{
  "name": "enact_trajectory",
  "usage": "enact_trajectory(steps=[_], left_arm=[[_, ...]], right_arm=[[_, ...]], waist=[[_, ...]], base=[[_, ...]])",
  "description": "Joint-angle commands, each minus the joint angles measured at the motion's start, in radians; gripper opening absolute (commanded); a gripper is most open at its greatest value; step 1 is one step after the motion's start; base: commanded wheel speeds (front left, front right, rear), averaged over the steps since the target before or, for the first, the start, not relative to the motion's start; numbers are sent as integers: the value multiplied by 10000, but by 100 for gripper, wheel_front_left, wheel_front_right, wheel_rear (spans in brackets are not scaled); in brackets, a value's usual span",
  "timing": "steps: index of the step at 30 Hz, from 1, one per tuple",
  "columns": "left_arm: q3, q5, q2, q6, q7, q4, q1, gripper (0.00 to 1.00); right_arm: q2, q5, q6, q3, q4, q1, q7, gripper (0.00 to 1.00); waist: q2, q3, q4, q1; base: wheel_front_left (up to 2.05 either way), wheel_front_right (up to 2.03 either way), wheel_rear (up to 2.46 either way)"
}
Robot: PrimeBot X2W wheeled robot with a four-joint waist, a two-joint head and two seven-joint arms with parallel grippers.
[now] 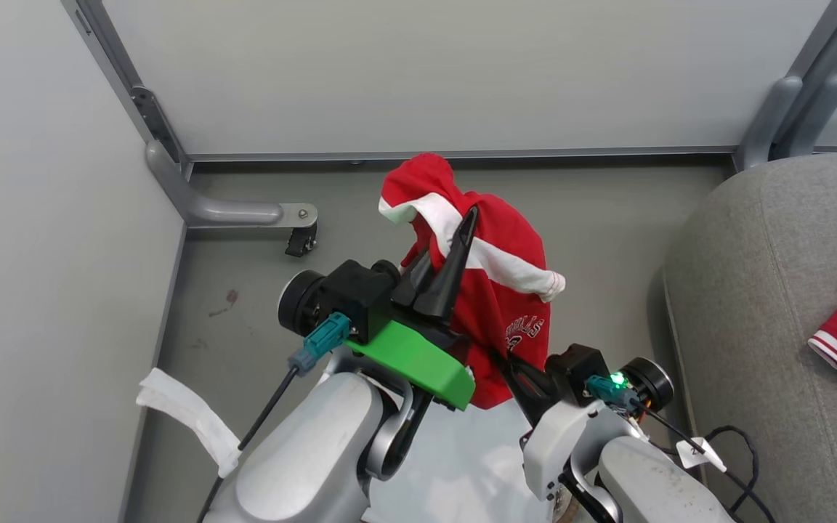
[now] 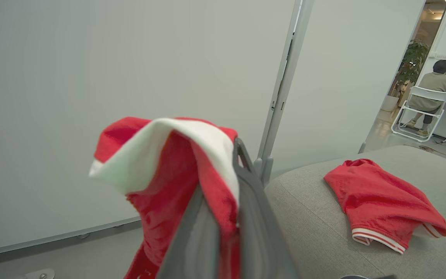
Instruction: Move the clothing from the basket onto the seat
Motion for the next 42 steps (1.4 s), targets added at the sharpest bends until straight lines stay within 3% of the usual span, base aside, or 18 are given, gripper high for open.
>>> enact_trajectory(steps=[1, 8, 11, 23, 36, 42], left_arm=[[118, 34, 19, 50, -11, 18, -24, 0], [453, 365, 20, 29, -13, 208, 108, 0], [668, 517, 26, 75, -11, 426, 205, 100], [1907, 1200, 25, -333, -10, 1360, 834, 100], [3082, 1857, 31, -659, -10, 1627, 1272, 100], [3035, 2101, 36, -858, -9, 1627, 1048, 100]], right_arm=[[-49, -69, -14, -15, 126, 212, 2, 0], [-58, -216, -14, -422, -55, 430, 2, 0], [-59, -399, -14, -876, -588, 580, 3, 0], [-30, -471, -14, -2868, -3499, 1350, 0, 0], [-36, -93, -14, -3572, -4766, 1233, -2, 0], [-22, -322, -14, -4396, -5390, 821, -3, 0]], waist=[[0, 12, -94, 0], [0, 44, -631, 0], [0, 79, -1033, 0], [0, 76, -3545, 0], [0, 485, -6341, 0], [0, 896, -6902, 0]], base=[[0, 0, 0], [0, 0, 0], [0, 0, 0], [0, 0, 0], [0, 0, 0], [0, 0, 0]])
